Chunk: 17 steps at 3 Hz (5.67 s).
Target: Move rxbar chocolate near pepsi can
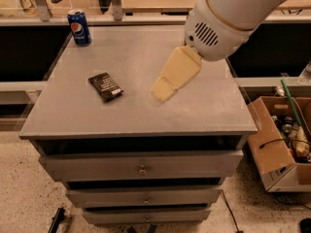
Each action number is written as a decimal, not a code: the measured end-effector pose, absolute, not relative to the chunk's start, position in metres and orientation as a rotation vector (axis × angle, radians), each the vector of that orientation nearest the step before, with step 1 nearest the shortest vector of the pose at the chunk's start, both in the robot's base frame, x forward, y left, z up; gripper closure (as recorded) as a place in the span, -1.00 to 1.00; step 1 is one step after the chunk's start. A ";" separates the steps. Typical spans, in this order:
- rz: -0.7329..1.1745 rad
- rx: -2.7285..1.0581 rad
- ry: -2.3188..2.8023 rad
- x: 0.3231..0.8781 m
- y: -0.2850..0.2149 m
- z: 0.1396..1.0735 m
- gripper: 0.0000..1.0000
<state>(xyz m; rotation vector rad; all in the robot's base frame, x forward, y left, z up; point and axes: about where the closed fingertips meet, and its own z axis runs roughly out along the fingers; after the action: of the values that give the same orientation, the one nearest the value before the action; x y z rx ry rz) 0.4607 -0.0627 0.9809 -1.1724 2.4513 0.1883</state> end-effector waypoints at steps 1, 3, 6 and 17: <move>0.177 -1.034 2.528 0.464 -0.041 0.970 -1.00; 0.184 -0.722 2.480 0.473 -0.023 0.965 -1.00; 0.343 -0.597 2.140 0.518 -0.061 0.964 -1.00; 0.904 -1.263 1.702 0.521 0.056 0.893 -1.00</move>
Offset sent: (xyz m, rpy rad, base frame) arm 0.0269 0.0478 -0.0302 0.1373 -0.0373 -0.4434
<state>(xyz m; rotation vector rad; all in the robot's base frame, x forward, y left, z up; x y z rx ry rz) 0.5206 0.0560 0.8933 -1.2630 1.7022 0.9042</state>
